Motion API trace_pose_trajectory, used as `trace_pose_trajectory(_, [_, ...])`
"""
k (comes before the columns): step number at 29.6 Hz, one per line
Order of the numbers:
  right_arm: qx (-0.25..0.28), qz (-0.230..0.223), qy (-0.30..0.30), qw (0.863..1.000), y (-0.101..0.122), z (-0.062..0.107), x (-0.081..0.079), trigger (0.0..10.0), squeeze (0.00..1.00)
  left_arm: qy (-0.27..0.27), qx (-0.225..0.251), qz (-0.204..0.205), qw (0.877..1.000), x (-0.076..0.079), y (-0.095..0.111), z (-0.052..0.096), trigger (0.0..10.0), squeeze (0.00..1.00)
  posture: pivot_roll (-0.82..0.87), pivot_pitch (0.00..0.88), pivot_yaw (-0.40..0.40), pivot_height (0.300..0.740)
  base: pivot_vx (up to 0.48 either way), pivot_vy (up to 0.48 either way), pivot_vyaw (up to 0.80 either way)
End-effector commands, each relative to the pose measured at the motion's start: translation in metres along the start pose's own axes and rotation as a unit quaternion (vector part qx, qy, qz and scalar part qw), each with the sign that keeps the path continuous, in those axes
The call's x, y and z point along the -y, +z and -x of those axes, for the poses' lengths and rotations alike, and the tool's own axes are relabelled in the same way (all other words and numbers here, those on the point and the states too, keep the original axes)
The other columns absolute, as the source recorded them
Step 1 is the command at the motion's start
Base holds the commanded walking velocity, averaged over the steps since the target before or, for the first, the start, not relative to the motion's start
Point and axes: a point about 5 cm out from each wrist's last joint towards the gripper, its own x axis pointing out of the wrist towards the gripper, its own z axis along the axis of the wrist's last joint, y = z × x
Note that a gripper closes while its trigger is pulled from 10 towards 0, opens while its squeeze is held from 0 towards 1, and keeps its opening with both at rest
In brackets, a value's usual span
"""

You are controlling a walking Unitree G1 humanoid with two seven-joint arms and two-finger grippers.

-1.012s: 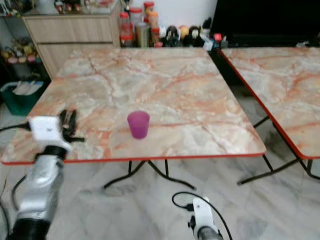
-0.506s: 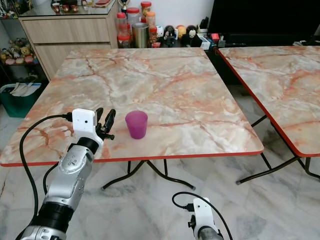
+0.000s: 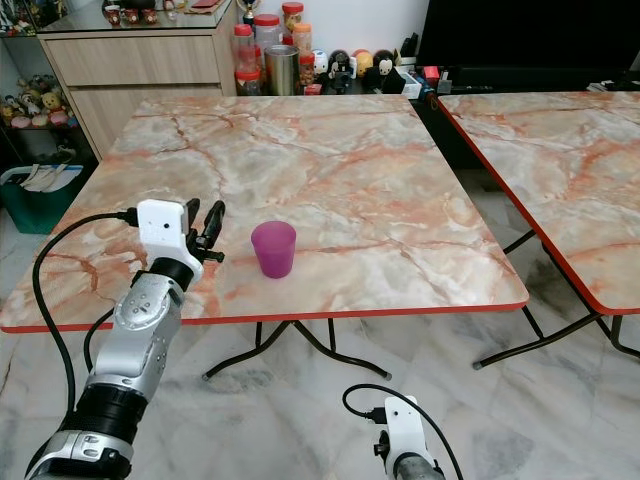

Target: Setting the table

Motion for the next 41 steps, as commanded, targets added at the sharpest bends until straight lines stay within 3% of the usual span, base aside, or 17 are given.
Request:
trace_pose_trajectory(1, [-0.004,0.001,-0.008,1.000,-0.0021,0.0003,0.0027,10.0,0.00,0.006,0.002,0.003,1.000,-0.0027,0.0006,-0.0016,10.0,0.00,0.09,0.000,-0.011,0.700,0.251,0.000,0.00])
trace_pose_trajectory(41, [-0.008,0.004,-0.002,1.000,-0.0036,0.0005,0.0008,10.0,0.00,0.006,0.007,0.004,1.000,-0.0050,0.0022,0.0005,10.0,0.00,0.09,0.000,-0.009,0.683,0.318,0.000,0.00])
